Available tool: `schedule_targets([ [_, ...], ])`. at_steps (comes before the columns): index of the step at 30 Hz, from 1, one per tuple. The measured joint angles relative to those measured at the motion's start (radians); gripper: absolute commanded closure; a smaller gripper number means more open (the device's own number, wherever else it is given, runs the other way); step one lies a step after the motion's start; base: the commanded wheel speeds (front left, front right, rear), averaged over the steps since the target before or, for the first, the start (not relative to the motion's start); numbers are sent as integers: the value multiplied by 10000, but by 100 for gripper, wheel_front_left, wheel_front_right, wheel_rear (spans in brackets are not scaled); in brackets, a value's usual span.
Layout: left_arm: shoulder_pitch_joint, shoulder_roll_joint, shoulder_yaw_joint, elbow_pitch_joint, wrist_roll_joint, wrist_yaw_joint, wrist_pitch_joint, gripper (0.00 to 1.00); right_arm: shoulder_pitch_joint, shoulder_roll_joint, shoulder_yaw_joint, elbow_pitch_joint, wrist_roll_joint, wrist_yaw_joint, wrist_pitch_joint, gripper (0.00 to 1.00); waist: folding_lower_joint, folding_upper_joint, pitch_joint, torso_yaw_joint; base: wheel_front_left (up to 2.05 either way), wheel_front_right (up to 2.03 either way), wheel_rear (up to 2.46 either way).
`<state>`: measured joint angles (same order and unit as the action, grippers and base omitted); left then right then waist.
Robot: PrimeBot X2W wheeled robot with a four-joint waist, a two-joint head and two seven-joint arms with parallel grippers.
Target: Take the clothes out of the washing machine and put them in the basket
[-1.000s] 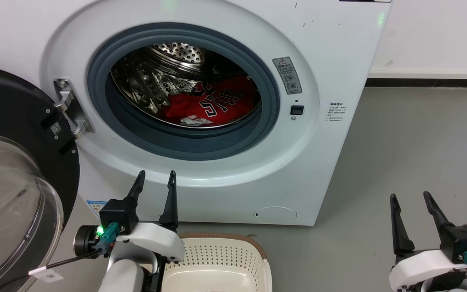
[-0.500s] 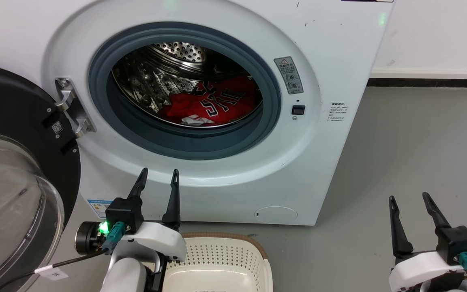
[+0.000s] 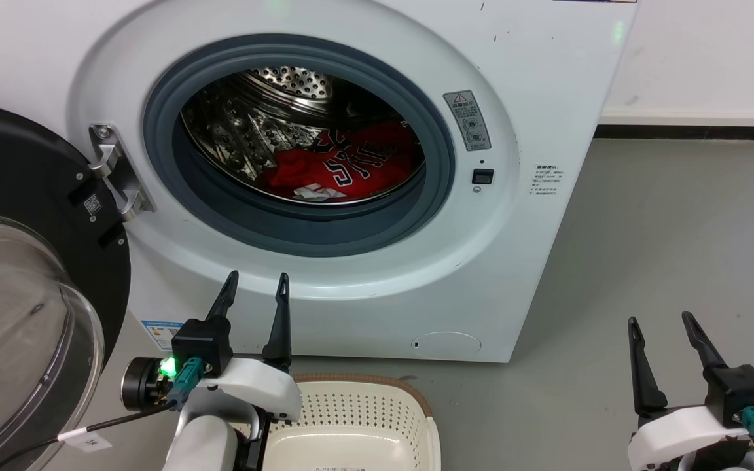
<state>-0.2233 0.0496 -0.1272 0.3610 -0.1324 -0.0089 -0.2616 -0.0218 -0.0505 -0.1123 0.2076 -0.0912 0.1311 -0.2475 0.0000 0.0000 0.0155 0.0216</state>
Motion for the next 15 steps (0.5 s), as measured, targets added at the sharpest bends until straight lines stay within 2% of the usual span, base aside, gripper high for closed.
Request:
schedule_targets([
  [9, -476, 0, 2, 50, 67, 113, -13, 0, -154, 0, 132, -337, 127, -2, 33, 0, 0, 0, 413, -53, 0, 0, 0],
  [15, -1661, 2, 203, 487, 247, 221, -13, 0, -625, -2, 389, -888, 238, 0, 73, 0, 0, 0, 1343, -261, 0, 0, 0],
])
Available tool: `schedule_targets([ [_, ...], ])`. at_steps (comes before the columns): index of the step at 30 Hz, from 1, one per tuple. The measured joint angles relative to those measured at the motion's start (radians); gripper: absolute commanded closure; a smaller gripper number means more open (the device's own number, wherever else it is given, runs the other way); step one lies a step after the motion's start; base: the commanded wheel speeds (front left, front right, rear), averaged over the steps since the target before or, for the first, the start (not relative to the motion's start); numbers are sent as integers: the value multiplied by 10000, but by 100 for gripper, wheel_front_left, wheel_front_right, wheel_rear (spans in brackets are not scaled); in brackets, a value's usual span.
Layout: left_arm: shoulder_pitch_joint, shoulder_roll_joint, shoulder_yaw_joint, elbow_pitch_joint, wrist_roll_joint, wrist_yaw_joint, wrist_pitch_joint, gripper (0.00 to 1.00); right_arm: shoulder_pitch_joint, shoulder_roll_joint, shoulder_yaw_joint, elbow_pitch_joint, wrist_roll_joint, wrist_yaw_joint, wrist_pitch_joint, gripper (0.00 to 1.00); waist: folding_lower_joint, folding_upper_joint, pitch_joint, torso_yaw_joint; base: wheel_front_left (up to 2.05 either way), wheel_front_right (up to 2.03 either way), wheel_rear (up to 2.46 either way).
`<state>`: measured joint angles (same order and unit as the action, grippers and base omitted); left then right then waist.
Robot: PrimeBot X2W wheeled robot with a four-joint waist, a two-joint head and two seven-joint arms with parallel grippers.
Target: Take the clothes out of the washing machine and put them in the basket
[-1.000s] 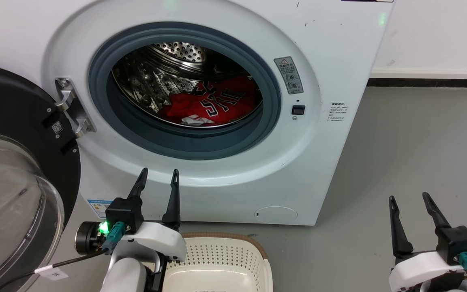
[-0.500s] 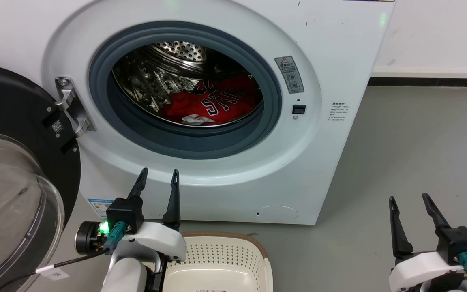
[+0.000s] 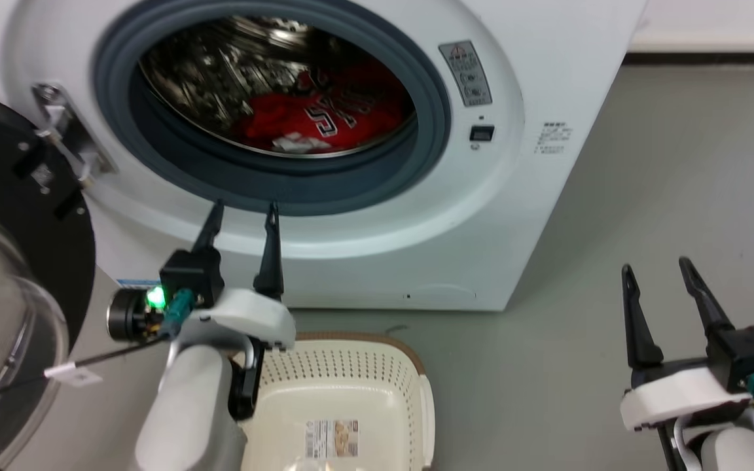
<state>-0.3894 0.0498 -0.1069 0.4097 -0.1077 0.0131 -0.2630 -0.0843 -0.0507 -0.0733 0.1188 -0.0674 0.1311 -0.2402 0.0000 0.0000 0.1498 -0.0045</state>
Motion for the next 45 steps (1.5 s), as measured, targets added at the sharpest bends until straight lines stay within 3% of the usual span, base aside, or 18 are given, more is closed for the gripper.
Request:
schedule_targets([
  [15, -3202, 573, 763, 1285, 374, 50, 0, 0, -1374, -4, 800, -445, 353, 0, -134, 0, 1, 0, 2688, -913, 0, 0, 0],
  [28, -6854, 1910, 1051, 3707, 523, -27, 142, 0, -2304, -6, 1590, -359, 1170, 0, -228, 0, 2, 0, 4884, -1974, 0, 0, 0],
  [38, -9485, 2951, 541, 5317, 1051, -313, 1733, 0, -2642, -6, 2121, -407, 1801, 0, -228, 0, 1, 0, 5860, -2818, 0, 0, 0],
  [43, -10575, 3348, 228, 6036, 1241, -660, 3208, 0, -2795, -4, 2357, -372, 2061, 0, -230, 0, 1, 0, 6154, -3176, 0, 0, 0],
  [45, -11238, 3603, 111, 6579, 1292, -830, 4470, 0, -2844, -4, 2562, -326, 2220, 0, -230, 0, 1, 0, 6283, -3426, 0, 0, 0],
])
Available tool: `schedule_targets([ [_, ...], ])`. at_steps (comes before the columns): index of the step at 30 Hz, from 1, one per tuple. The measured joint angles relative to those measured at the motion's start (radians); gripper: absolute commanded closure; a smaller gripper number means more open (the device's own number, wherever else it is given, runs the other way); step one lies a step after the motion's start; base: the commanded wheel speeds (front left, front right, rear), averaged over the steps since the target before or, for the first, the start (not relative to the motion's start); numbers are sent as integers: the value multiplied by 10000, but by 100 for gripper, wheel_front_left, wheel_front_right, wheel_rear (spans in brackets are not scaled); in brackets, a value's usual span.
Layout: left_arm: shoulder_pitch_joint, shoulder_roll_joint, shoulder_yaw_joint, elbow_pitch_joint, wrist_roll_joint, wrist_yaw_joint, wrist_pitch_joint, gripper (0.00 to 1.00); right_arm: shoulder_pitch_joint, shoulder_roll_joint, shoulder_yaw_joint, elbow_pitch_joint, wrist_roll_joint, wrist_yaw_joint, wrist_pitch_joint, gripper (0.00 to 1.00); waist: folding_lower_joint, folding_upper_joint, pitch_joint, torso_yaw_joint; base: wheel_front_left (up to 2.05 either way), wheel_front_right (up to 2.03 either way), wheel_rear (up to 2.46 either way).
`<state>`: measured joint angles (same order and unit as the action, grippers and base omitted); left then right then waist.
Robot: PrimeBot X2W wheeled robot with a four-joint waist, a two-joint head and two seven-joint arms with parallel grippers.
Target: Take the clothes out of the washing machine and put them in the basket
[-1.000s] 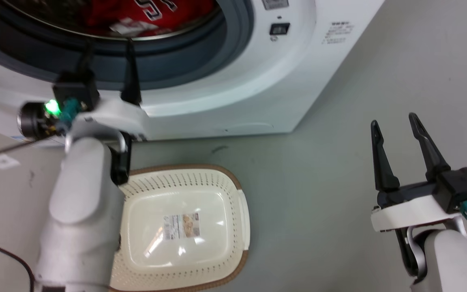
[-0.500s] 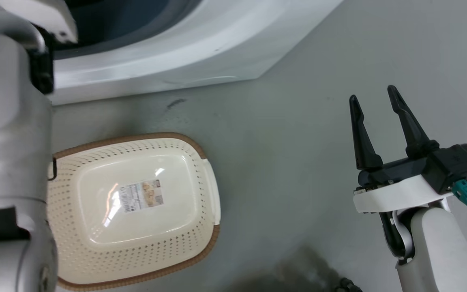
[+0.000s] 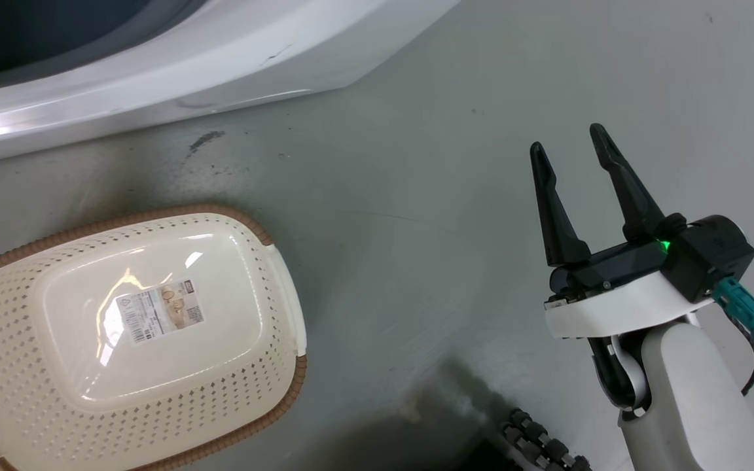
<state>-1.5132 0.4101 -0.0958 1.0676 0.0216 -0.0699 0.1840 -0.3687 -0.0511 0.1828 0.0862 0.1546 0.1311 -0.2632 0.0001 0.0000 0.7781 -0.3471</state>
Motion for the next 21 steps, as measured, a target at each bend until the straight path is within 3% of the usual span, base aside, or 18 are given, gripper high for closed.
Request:
schedule_targets([
  [8, -882, 293, -19, 861, -130, -71, 2654, 0, -21, -2, 188, 35, 276, 0, 0, 0, 0, 0, 177, -324, 0, 0, 0],
  [9, -935, 288, 35, 966, -211, -13, 2989, 18, -21, 0, 201, 36, 313, 0, 0, 0, 0, 0, 189, -351, 0, 0, 0],
  [10, -962, 280, 67, 1037, -280, 27, 3275, 53, -21, 0, 217, 36, 318, 0, 0, 0, 0, 0, 198, -376, 0, 0, 0],
  [12, -996, 278, 77, 1066, -322, 90, 3590, 100, -21, 0, 221, 46, 389, 0, 0, 0, 0, 0, 223, -415, 0, 0, 0],
  [17, -1042, 288, 104, 826, -441, 272, 3674, 100, -32, 0, 213, 107, 416, 0, 0, 0, 0, 0, 223, -456, 0, 0, 0],
  [21, -762, 244, 63, 282, -466, 474, 2857, 100, -42, 0, 180, 148, 445, 0, 0, 0, 0, 0, 103, -405, 0, 0, 0],
])
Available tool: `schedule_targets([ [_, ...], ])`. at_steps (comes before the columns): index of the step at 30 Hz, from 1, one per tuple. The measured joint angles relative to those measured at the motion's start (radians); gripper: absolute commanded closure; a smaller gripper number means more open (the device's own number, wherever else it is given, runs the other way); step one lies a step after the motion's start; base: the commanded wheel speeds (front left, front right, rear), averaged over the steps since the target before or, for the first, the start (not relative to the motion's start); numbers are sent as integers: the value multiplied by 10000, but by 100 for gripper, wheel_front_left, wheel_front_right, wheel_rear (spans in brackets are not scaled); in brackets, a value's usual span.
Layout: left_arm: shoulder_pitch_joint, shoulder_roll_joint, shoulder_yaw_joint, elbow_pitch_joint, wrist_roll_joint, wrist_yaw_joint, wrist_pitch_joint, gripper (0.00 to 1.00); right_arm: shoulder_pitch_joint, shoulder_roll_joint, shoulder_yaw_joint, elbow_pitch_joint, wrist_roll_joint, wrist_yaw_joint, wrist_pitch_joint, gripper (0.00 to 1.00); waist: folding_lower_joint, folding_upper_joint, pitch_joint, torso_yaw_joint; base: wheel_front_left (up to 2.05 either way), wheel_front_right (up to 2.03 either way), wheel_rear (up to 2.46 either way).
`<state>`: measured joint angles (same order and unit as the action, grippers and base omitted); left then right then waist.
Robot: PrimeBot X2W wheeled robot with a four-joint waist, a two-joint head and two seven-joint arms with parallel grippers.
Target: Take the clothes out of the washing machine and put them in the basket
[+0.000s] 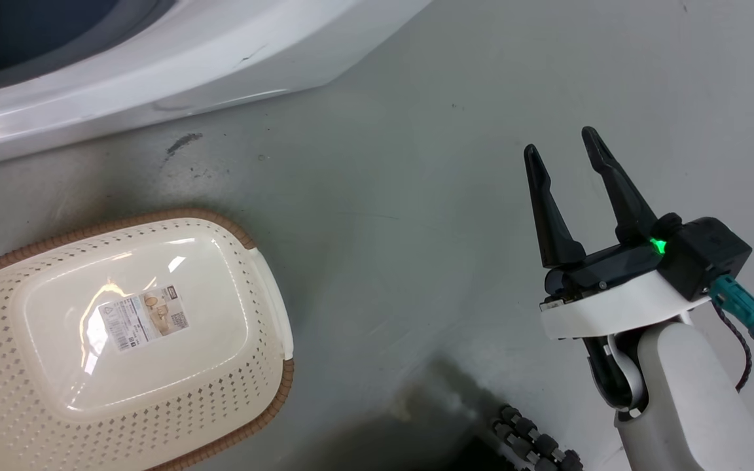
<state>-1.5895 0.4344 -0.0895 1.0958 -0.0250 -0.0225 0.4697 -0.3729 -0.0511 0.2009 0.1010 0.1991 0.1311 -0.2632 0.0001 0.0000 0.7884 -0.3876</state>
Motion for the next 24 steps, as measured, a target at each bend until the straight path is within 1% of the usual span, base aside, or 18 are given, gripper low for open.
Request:
schedule_targets([
  [3, 455, -71, -27, -483, -59, 140, -1124, 100, -4, 0, -40, 19, -46, 0, 0, 0, 0, 0, -199, 77, 0, 0, 0],
  [6, 1098, -203, 4, -738, -186, 176, -2288, 100, 3, 4, -130, 75, -148, 0, 0, 0, -1, 0, -514, 164, 0, 0, 0],
  [9, 1878, -430, 213, -729, -483, 324, -3290, 100, 65, 6, -236, 192, -307, 0, -2, 0, -1, 0, -941, 264, 0, 0, 0],
  [15, 3386, -830, 529, -387, -1035, 405, -5095, 100, 529, 6, -443, 414, -669, 0, 0, 0, -1, 0, -2017, 502, 0, 0, 0],
  [20, 4453, -1233, 673, 59, -1398, 307, -6213, 100, 954, 8, -533, 623, -940, 0, -2, 0, -1, 0, -3012, 739, 0, 0, 0],
  [24, 5091, -1494, 683, 324, -1565, 136, -6836, 100, 1306, 10, -612, 803, -1060, 0, 0, 0, -2, 0, -3811, 934, 0, 0, 0],
])
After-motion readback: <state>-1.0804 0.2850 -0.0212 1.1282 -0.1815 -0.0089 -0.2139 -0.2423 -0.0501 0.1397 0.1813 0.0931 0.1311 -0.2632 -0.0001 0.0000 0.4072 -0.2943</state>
